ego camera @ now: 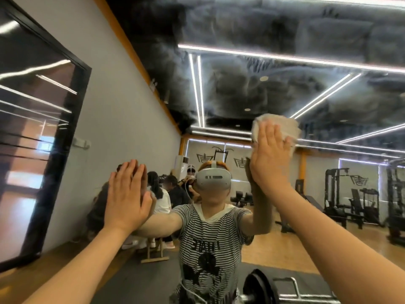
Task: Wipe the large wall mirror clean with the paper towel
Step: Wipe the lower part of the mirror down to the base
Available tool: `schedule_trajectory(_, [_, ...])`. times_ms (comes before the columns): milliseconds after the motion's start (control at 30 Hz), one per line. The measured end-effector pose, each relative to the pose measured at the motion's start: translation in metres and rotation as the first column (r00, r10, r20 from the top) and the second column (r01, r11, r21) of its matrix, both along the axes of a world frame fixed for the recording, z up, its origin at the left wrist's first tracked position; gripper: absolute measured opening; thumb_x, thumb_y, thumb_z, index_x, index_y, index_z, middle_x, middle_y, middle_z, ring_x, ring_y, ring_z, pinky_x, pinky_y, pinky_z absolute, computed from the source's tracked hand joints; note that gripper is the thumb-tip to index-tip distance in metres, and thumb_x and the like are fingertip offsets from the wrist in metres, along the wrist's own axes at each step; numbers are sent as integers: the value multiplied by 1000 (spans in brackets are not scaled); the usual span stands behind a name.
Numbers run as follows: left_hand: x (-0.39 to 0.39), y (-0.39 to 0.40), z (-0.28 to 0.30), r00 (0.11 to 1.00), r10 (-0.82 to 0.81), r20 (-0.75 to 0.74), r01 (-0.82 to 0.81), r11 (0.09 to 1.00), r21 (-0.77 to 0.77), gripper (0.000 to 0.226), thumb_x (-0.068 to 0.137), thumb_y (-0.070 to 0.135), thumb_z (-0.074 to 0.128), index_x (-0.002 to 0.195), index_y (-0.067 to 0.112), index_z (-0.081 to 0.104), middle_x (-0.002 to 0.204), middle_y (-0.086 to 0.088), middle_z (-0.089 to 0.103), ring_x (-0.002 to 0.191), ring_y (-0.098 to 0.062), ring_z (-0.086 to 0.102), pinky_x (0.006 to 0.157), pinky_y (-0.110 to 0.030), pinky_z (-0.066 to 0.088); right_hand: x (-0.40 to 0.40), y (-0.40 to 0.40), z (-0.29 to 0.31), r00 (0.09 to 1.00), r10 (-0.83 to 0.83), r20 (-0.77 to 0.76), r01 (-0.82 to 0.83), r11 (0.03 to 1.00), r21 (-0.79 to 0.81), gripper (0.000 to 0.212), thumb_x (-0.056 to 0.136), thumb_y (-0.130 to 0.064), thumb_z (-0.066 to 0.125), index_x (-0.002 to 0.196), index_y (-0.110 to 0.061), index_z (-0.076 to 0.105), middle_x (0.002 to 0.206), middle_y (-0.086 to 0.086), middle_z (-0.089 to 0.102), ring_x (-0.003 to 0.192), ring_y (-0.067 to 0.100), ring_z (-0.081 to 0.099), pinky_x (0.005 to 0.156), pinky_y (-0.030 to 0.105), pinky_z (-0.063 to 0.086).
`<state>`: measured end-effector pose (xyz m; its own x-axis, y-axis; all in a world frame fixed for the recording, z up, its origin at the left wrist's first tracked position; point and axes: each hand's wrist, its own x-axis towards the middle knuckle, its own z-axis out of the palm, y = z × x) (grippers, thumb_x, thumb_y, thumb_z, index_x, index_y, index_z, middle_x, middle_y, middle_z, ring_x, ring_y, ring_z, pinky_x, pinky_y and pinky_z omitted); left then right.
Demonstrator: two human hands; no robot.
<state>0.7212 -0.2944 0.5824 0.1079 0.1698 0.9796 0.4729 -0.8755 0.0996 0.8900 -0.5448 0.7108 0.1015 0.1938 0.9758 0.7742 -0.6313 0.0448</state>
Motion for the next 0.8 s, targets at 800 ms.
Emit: schedule_trajectory(800, [1, 2, 1, 1000, 25, 13, -25, 999, 33, 65, 85, 35, 35, 142, 2, 34, 146, -24, 38, 137, -33, 26, 117, -35, -2, -41, 48, 177, 986, -60, 155, 81, 987, -135, 64, 100, -23, 37, 156, -15, 7, 163, 3, 7, 149, 23, 8, 116, 52, 11])
